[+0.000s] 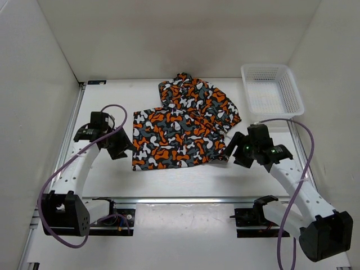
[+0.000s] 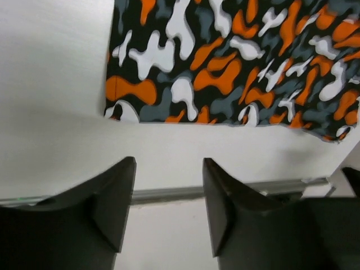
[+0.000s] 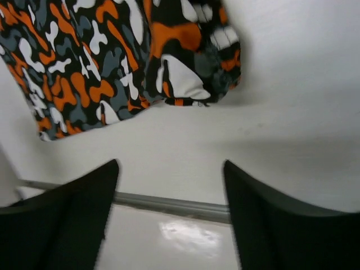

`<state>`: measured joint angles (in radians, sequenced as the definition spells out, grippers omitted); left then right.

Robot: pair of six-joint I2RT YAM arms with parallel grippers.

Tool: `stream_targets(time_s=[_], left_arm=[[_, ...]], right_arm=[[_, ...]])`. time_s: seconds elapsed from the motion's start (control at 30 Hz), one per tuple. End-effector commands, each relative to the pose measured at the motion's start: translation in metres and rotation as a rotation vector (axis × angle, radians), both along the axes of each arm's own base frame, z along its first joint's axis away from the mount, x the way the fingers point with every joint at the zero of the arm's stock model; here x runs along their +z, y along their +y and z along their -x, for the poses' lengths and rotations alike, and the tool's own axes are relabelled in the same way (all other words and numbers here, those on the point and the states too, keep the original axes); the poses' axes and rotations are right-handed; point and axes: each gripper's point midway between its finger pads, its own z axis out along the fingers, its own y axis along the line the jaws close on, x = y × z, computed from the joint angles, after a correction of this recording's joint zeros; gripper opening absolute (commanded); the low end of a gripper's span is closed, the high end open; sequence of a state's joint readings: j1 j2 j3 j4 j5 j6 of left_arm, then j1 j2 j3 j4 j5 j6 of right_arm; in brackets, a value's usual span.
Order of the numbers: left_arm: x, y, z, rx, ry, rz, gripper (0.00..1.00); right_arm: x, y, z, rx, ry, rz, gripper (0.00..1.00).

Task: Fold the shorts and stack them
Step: Flatten the shorts out

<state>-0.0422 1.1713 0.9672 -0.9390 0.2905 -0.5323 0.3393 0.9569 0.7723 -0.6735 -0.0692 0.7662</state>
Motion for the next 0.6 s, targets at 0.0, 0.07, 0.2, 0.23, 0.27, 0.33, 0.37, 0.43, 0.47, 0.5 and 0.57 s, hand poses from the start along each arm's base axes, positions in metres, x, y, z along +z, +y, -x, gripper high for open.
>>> stream_targets(time_s=[0.0, 0.07, 0.2, 0.23, 0.27, 0.33, 0.37, 0.43, 0.47, 0.5, 0.57], left_arm=[[-0.034, -0.015, 0.016, 0.038, 0.111, 0.103, 0.79], [-0.046, -0.017, 0.014, 0.044, 0.12, 0.116, 0.96], [-0.073, -0.017, 0.014, 0.058, 0.183, 0.116, 0.98], [-0.083, -0.017, 0.017, 0.061, 0.217, 0.114, 0.98], [-0.086, -0.017, 0.015, 0.069, 0.228, 0.116, 0.98], [-0.092, -0.018, 0.013, 0.07, 0.241, 0.116, 0.96], [-0.098, -0.018, 0.012, 0.071, 0.254, 0.115, 0.94], [-0.099, -0.018, 0.007, 0.071, 0.253, 0.115, 0.9], [-0.099, -0.018, -0.001, 0.07, 0.245, 0.115, 0.83], [-0.099, -0.018, -0.003, 0.071, 0.25, 0.115, 0.77], [-0.106, -0.019, -0.005, 0.058, 0.274, 0.097, 0.59]], right_arm=[[-0.004, 0.034, 0.007, -0.015, 0.076, -0.281, 0.88], [-0.011, 0.028, 0.004, -0.06, 0.082, -0.313, 0.93], [-0.025, 0.017, -0.005, -0.093, 0.076, -0.3, 0.92], [-0.03, 0.011, -0.008, -0.111, 0.087, -0.291, 0.9], [-0.032, 0.012, -0.01, -0.113, 0.092, -0.29, 0.89], [-0.041, 0.01, -0.015, -0.116, 0.11, -0.279, 0.89], [-0.042, 0.011, -0.018, -0.116, 0.107, -0.279, 0.89], [-0.044, 0.012, -0.026, -0.113, 0.091, -0.283, 0.89], [-0.051, 0.012, -0.028, -0.116, 0.111, -0.278, 0.89], [-0.054, 0.011, -0.031, -0.126, 0.12, -0.266, 0.87], [-0.058, 0.011, -0.04, -0.116, 0.128, -0.244, 0.84]])
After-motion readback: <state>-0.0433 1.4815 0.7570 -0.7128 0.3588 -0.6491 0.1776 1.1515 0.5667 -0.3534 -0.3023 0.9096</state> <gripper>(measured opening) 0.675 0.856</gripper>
